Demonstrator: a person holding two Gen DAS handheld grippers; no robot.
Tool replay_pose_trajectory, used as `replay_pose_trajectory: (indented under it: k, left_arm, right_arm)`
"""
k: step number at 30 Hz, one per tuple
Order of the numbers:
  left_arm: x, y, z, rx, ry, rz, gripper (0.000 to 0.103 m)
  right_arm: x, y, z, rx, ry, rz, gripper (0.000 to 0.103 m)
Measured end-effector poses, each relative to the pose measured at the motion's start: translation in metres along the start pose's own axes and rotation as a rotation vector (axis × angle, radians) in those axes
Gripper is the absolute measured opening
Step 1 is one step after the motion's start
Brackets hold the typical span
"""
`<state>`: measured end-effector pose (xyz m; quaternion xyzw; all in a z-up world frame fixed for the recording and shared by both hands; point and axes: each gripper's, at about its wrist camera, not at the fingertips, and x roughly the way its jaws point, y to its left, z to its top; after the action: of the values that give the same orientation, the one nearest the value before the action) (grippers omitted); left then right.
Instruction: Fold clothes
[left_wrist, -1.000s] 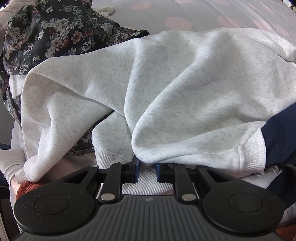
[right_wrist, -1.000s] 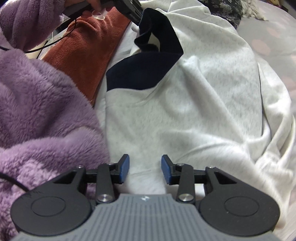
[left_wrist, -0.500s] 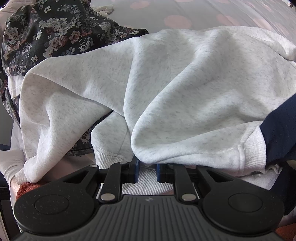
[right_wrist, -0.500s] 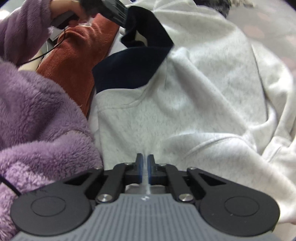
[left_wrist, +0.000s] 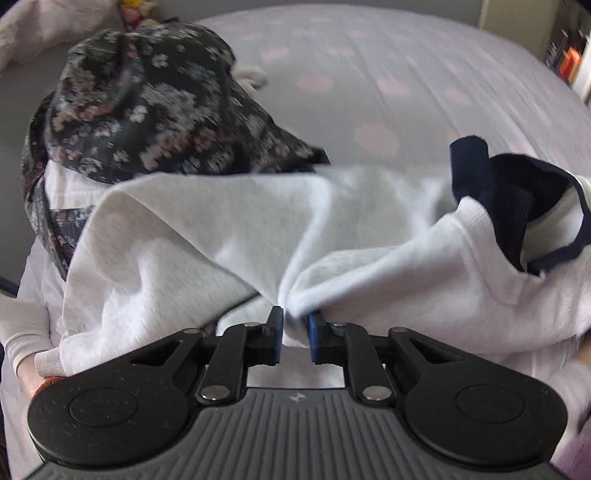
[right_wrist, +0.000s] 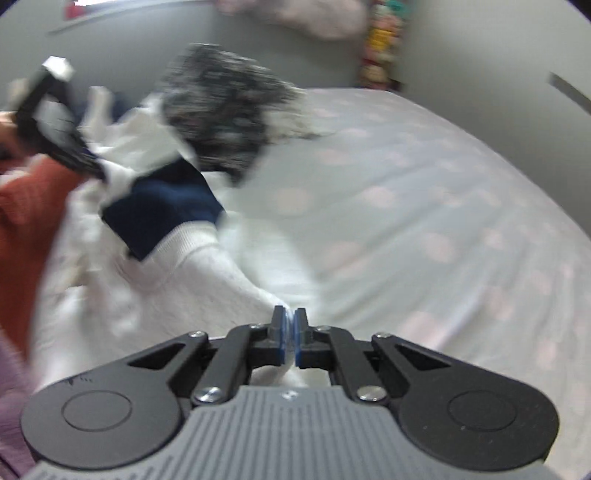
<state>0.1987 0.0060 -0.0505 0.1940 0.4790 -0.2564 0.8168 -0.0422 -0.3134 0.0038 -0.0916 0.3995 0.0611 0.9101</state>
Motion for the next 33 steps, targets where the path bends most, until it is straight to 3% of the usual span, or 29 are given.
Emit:
replay_pose_trajectory:
  k: [3,9,12,13,15,19,25,33]
  left_arm:
    - [0.011,0.002,0.012,-0.021,0.017,0.019,0.008]
    - [0.034,-0.021,0.014,0.101,0.054,0.08,0.008]
    - [0.039,-0.026,0.012,0.159,0.065,0.09,0.009]
    - [0.039,-0.026,0.012,0.17,0.063,0.083,0.01]
    - [0.037,-0.023,0.013,0.182,0.048,0.058,0.014]
    - [0.03,-0.017,0.017,0.22,0.011,0.002,0.023]
    - [0.021,-0.026,0.027,0.437,0.015,-0.06,0.037]
    - [-0.004,-0.047,0.054,0.664,0.077,-0.256,0.049]
  right_arm:
    - [0.018,-0.013,-0.004,0.048,0.043,-0.011,0.005]
    - [0.04,-0.008,-0.017,0.039,0.133,0.068,0.006]
    - [0.038,-0.006,-0.02,0.013,0.159,0.112,0.015]
    - [0.038,-0.008,-0.018,0.009,0.167,0.129,0.026]
    - [0.039,-0.012,-0.013,0.003,0.183,0.162,0.04]
    - [0.05,-0.021,-0.006,0.016,0.239,0.234,0.04]
    - [0.06,-0.021,-0.007,0.044,0.287,0.315,0.042]
    - [0.062,-0.017,-0.013,0.079,0.301,0.361,0.042]
